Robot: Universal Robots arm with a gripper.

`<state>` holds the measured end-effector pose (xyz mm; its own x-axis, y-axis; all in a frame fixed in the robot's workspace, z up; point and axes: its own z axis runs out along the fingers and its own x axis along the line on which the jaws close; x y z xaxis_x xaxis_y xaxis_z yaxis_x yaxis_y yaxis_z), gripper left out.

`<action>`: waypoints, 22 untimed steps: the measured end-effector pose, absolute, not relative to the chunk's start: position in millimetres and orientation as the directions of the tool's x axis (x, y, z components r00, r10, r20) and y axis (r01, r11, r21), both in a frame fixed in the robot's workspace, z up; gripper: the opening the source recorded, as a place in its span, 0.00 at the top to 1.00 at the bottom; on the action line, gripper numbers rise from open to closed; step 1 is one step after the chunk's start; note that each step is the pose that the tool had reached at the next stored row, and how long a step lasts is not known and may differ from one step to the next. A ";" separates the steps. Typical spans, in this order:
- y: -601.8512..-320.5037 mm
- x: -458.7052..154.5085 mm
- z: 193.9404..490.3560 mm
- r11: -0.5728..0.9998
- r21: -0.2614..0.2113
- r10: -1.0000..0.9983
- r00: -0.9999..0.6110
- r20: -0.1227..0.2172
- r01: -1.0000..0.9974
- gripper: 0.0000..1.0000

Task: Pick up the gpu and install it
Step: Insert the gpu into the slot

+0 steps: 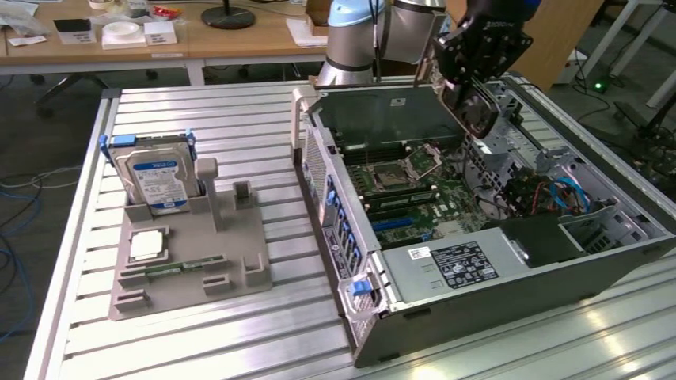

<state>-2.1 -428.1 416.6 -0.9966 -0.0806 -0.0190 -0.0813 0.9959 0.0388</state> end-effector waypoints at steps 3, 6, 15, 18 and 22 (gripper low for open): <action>-428.1 -2.1 416.6 0.990 0.039 -0.135 -0.991 -0.019 -0.136 0.72; -428.1 -2.1 416.6 0.982 0.039 -0.185 -0.983 -0.019 -0.185 0.72; -428.1 -2.1 416.6 0.943 0.039 -0.330 -0.944 -0.019 -0.330 0.72; -428.1 -2.1 416.6 0.925 0.039 -0.378 -0.925 -0.019 -0.379 0.72; -428.1 -2.1 416.5 0.897 0.039 -0.440 -0.898 -0.019 -0.440 0.72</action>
<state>-2.1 -428.1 416.5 -0.8978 -0.4400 -0.0194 -0.4405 0.8970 0.0385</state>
